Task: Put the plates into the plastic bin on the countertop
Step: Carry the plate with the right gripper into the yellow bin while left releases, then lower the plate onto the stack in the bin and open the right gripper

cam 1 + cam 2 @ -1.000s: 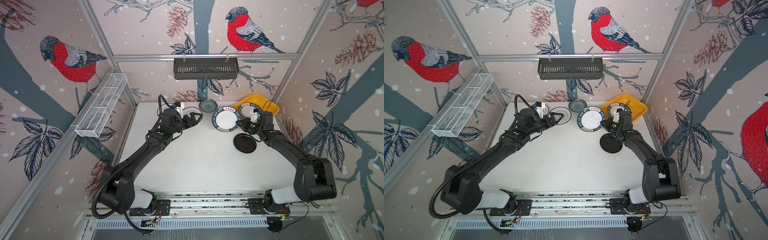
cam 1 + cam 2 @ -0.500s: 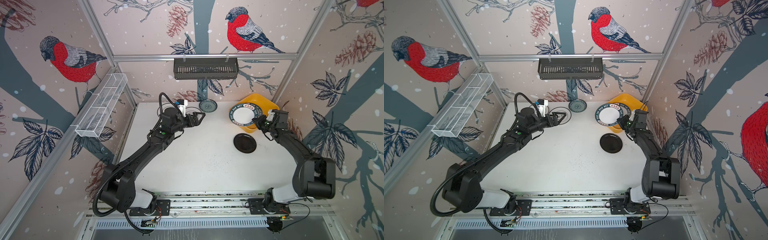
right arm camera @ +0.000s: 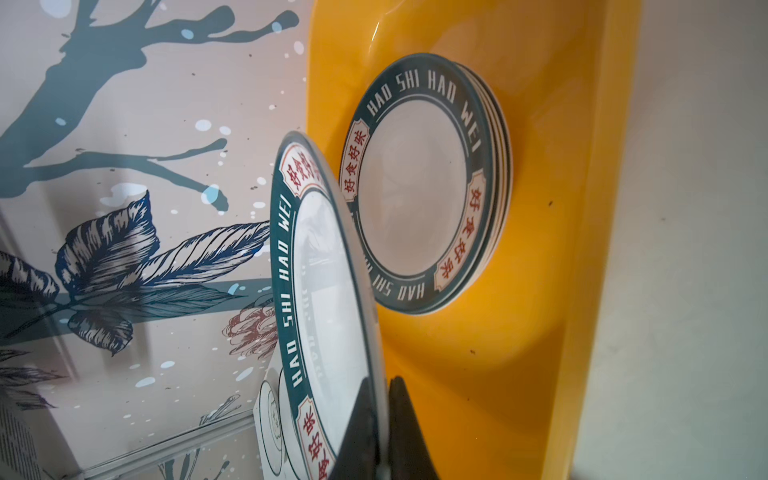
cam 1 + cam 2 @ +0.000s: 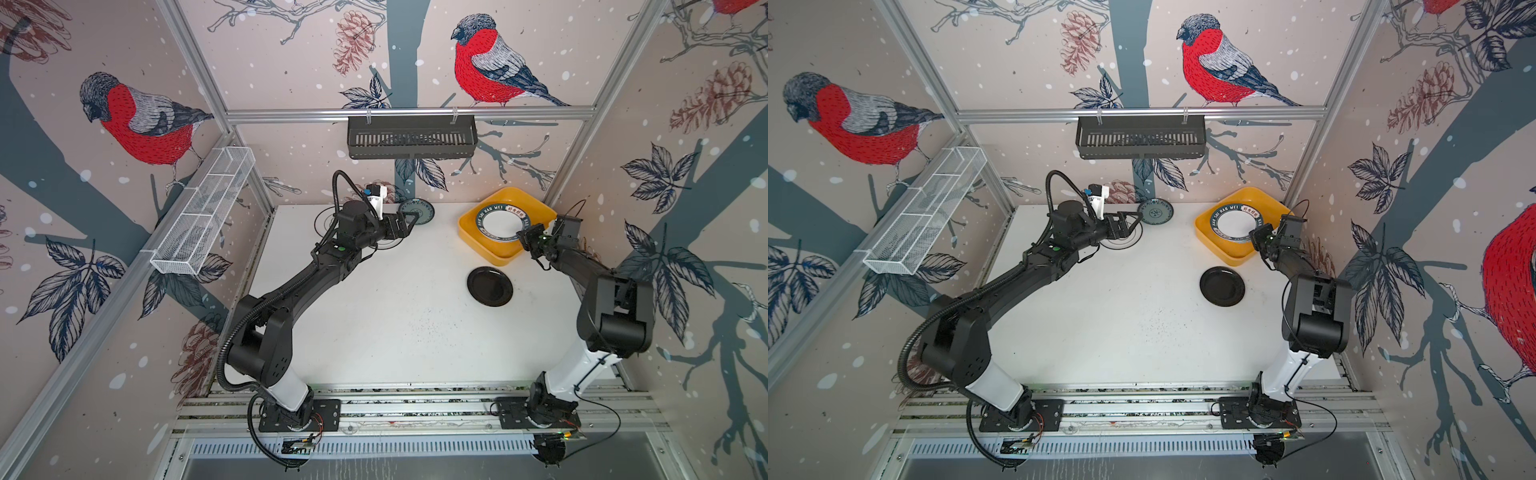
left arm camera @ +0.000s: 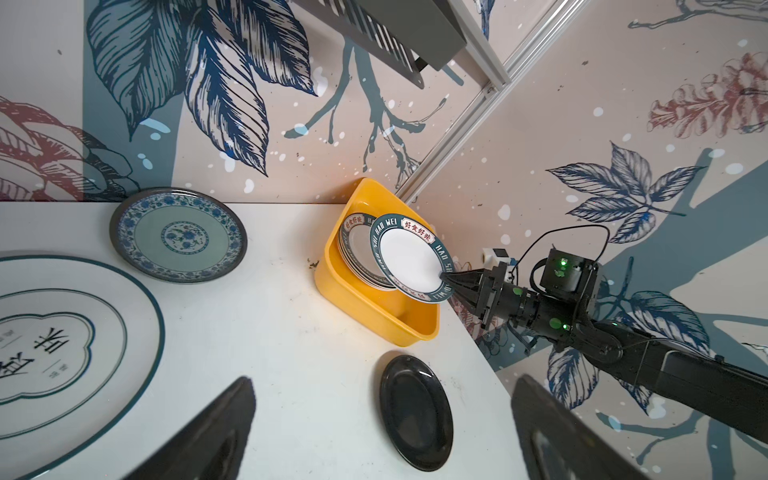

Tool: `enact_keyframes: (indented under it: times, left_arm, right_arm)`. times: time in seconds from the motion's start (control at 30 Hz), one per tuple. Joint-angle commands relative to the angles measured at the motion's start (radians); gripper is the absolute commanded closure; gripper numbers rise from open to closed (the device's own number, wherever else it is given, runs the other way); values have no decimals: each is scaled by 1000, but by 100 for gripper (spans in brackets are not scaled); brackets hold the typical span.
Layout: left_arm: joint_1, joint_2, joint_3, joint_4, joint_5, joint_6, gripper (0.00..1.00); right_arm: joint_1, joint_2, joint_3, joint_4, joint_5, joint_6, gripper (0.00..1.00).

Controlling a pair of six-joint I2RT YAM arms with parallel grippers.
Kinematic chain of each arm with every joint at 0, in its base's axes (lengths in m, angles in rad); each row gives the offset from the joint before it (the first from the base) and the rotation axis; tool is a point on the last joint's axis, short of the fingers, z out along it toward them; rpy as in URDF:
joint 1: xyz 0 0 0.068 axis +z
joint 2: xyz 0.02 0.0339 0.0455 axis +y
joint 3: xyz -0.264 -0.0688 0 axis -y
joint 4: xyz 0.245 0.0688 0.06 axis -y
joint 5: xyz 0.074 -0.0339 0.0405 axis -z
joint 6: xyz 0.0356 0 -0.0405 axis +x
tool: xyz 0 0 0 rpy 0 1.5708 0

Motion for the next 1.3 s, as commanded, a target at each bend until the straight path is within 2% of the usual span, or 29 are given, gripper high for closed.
enact_keyframes:
  times: [0.0,0.4,0.53,0.67,0.87,1.0,1.1,1.27]
  left_arm:
    - [-1,24,43,-6,-23,35,4]
    - [11,110,143,-53,-41,56,4]
    - [25,128,168,-72,-43,59,4]
    - [49,128,160,-96,-45,56,4]
    - [73,91,107,-73,-63,43,4]
    - [78,81,89,-63,-65,36,4]
    - [79,77,81,-60,-67,29,4]
    - [79,70,64,-52,-74,22,4]
  right_arm:
    - [4,53,47,87,21,30,98]
    - [10,233,186,92,109,53,98]
    - [26,276,259,28,139,17,96]
    - [40,333,346,-47,148,-12,96]
    - [49,344,363,-70,190,-14,93]
    - [52,344,369,-91,192,-32,74]
    - [56,342,377,-117,207,-53,67]
    - [69,339,419,-183,263,-101,39]
